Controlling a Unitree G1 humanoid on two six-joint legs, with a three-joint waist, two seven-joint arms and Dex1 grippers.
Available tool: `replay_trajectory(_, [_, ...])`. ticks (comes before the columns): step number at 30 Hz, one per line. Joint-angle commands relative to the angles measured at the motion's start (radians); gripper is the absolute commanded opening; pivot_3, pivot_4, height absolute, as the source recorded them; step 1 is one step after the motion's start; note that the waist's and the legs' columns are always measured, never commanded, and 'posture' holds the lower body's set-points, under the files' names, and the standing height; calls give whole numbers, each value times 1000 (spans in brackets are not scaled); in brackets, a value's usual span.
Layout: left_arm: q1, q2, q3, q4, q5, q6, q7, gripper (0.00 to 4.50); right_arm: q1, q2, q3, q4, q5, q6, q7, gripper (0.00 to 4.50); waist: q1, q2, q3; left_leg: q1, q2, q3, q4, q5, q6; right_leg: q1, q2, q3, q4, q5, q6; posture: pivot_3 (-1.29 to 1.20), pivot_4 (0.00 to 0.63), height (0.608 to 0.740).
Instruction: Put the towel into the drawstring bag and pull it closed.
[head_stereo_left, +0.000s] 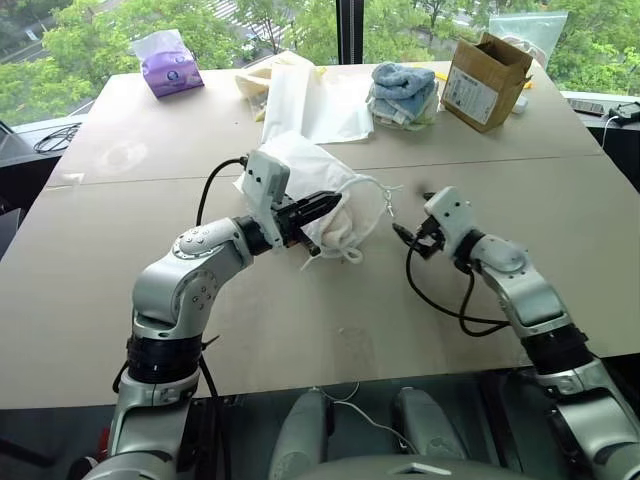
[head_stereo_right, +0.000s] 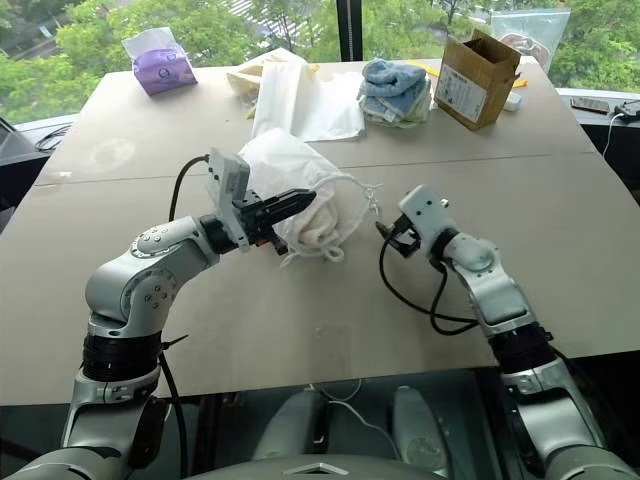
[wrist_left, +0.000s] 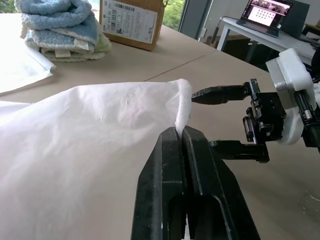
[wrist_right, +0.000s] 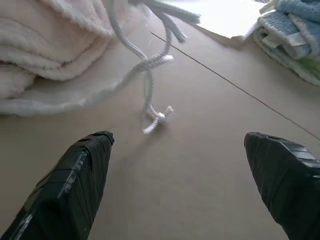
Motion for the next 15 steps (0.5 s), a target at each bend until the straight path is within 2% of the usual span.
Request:
replay_trajectory(1, [-15, 9, 15, -10, -1, -20, -10, 0, -77, 15, 22, 113, -80, -114, 0, 4471, 4, 0, 0, 0, 0, 0, 0, 0, 0, 0, 0, 0, 0, 0, 0, 0, 150, 740])
replay_trajectory(7, [-17, 14, 18, -13, 1, -19, -11, 0, -177, 77, 3, 360, -143, -244, -61, 4471, 7, 0, 0, 0, -1, -1, 1, 0, 0, 0, -1, -1, 0, 0, 0, 0, 150, 740])
replay_trajectory(11, [-15, 16, 19, -15, 2, -19, -11, 0, -232, 131, -33, 490, -130, -323, -89, 4471, 2, 0, 0, 0, 0, 0, 1, 0, 0, 1, -1, 0, 0, 0, 0, 0, 150, 740])
replay_trajectory(14, [-16, 20, 22, -16, 4, -21, -11, 0, -255, 140, -35, 551, -164, -377, -115, 3698, 2, 0, 0, 0, 0, -1, 1, 0, 0, 1, -1, -1, 0, 0, 0, 0, 150, 740])
replay_trajectory(15, [-17, 21, 24, -15, 5, -21, -11, 0, -257, 141, -39, 560, -166, -387, -118, 3220, 2, 0, 0, 0, 0, -1, 1, 0, 0, 1, -1, -1, 0, 0, 0, 0, 150, 740])
